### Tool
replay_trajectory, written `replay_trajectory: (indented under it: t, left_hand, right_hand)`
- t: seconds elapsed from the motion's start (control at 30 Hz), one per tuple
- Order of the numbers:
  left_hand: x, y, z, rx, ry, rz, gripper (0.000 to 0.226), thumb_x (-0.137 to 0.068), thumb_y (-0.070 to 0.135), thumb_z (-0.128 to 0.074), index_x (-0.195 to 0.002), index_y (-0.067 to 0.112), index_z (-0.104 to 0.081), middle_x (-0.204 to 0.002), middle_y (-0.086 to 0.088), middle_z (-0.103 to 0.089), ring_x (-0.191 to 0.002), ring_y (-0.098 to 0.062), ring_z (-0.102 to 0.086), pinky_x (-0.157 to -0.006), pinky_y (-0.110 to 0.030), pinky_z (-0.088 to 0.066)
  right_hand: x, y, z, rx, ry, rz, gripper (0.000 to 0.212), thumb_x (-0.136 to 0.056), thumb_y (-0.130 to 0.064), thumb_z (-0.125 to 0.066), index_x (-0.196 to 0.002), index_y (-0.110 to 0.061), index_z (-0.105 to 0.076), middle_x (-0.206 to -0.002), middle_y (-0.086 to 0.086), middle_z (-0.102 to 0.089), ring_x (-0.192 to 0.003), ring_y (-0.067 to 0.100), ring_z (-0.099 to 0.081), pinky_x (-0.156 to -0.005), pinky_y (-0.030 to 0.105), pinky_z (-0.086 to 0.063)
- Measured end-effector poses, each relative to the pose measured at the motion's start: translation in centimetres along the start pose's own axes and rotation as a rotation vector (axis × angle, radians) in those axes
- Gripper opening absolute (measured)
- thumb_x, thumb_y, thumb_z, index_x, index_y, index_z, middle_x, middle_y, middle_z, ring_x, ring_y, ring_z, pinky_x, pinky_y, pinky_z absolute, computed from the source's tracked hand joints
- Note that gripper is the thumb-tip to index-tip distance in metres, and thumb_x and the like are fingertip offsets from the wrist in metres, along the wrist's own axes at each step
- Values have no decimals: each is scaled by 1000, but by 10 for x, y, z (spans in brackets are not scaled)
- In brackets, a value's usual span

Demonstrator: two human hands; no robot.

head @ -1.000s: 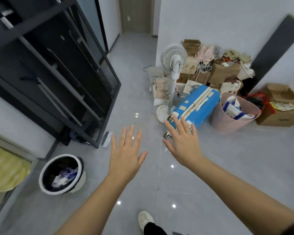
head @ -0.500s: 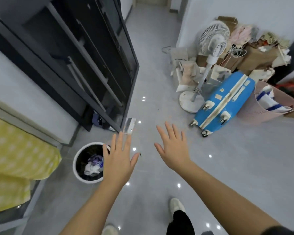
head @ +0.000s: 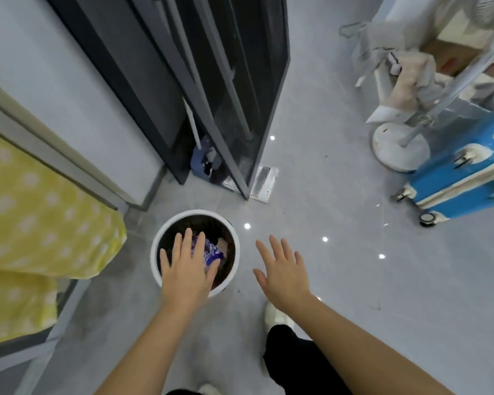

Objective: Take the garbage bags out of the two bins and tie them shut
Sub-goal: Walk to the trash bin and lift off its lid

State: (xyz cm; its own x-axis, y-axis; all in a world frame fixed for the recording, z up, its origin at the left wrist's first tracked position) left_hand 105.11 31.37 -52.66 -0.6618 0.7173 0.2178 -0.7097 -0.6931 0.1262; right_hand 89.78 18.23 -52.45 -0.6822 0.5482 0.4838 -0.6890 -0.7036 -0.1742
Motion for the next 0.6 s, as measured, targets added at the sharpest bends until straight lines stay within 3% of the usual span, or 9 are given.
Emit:
replay_trajectory:
  t: [0.13,0.23,0.33,0.5,0.6]
  left_hand:
    - [-40,-51,-91,25,6,119,65,-92,52,-43,-148,19,-31,-156,-8,-26,-145,-26,-19,-114,-53,-17]
    - [-64,-84,-145,84,46,205,64,-94,48,-42,-148,17,-30,-158,-8,-20,-146,-26,-13,-114,-53,-14]
    - [-80,-112,-183,134,75,305,63,-93,42,-47,-148,16,-28,-159,-9,-15,-146,-27,-10,-114,-54,-13]
    - [-88,-135,-207,263,140,356,67,-88,25,-56,-146,11,-26,-156,-15,-19,-141,-33,-22,-109,-49,-30]
    - [-91,-144,-205,399,214,463,69,-89,12,-52,-149,10,-19,-144,-19,-40,-128,-37,-41,-95,-48,-43]
  right_hand:
    - [-86,-11,-61,43,-7,83,62,-99,-50,-29,-150,-31,-1,-161,4,-2,-147,30,-6,-116,49,-19]
    - [-137,-20,-95,-5,12,79,64,-97,-47,-37,-149,-24,-8,-155,6,-20,-138,31,-29,-104,47,-36]
    - [-173,-23,-128,-112,-26,12,69,-96,-43,-41,-150,-17,-7,-151,9,-28,-130,33,-39,-99,46,-41]
    - [-198,-22,-158,-156,-31,-48,69,-96,-29,-44,-149,-7,-6,-136,19,-45,-118,37,-51,-91,43,-44]
    - [-202,-23,-162,-169,22,-67,49,-93,-17,-45,-136,-3,-26,-118,21,-57,-103,38,-58,-76,37,-43]
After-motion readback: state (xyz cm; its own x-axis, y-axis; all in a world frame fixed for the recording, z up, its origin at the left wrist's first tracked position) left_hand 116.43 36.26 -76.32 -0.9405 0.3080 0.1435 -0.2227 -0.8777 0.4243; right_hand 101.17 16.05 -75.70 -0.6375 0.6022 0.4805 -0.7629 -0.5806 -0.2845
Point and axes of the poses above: each hand's wrist, its own x-axis away from the middle knuckle, its own z-axis out of the back of the hand, y = z × x, the point moved 1 cm from there along -x, towards the middle knuckle
